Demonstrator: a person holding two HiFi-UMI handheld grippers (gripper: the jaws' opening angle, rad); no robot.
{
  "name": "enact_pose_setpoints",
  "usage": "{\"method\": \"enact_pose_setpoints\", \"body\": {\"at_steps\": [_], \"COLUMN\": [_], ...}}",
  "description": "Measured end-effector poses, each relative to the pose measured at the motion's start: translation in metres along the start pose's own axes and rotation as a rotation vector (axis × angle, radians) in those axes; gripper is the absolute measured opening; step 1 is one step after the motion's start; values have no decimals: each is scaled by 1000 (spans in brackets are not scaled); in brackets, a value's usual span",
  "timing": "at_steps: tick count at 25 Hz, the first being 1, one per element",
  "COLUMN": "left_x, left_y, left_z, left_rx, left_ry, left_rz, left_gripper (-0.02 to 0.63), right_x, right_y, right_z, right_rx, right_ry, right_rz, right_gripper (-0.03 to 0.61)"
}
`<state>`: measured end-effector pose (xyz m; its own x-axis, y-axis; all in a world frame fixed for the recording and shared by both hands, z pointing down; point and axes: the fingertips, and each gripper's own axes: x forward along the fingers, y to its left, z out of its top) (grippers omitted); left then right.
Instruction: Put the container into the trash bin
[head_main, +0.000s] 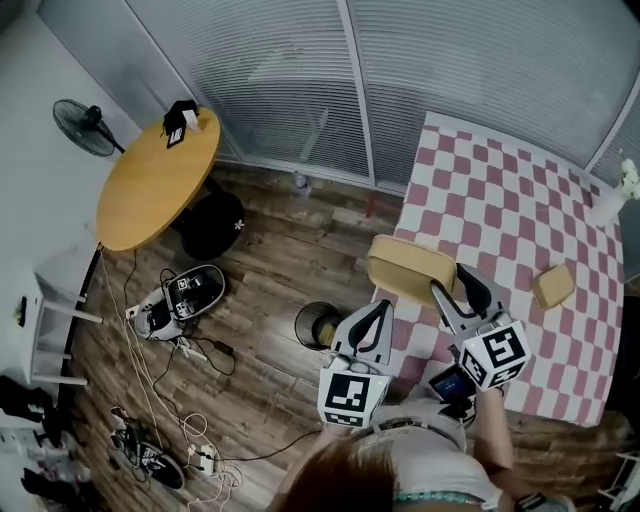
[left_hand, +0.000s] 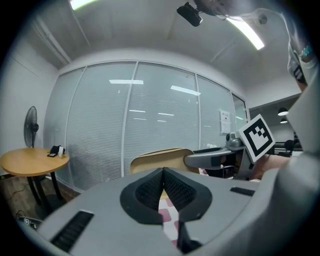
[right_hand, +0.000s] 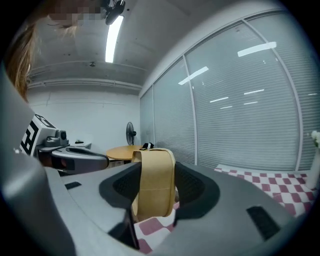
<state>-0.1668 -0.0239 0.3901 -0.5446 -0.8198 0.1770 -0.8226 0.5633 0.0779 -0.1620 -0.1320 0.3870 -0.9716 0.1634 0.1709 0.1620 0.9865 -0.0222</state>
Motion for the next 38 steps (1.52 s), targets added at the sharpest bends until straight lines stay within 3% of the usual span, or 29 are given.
{"method": "enact_pose_setpoints", "body": {"at_steps": [8,14,24,38], "left_x": [-82,-132,-160,-181], "left_y": [126,190,221,249], "left_z": [-18,-36,-50,-79], "left_rx": [-27,-43,-86,-142], "left_ry": [10,40,50,95], "left_rz": [177,275,338,425], "left_gripper": [12,12,12,12], "right_x": [106,153,189,257], "right_y": [122,186,221,243], "right_z": [-16,-25,-65,-217], "right_rx": [-1,-4,-30,-184], "right_ry": [39,68,181,473], "right_rz": [167,226,260,311], "right_gripper": [192,192,192,192]}}
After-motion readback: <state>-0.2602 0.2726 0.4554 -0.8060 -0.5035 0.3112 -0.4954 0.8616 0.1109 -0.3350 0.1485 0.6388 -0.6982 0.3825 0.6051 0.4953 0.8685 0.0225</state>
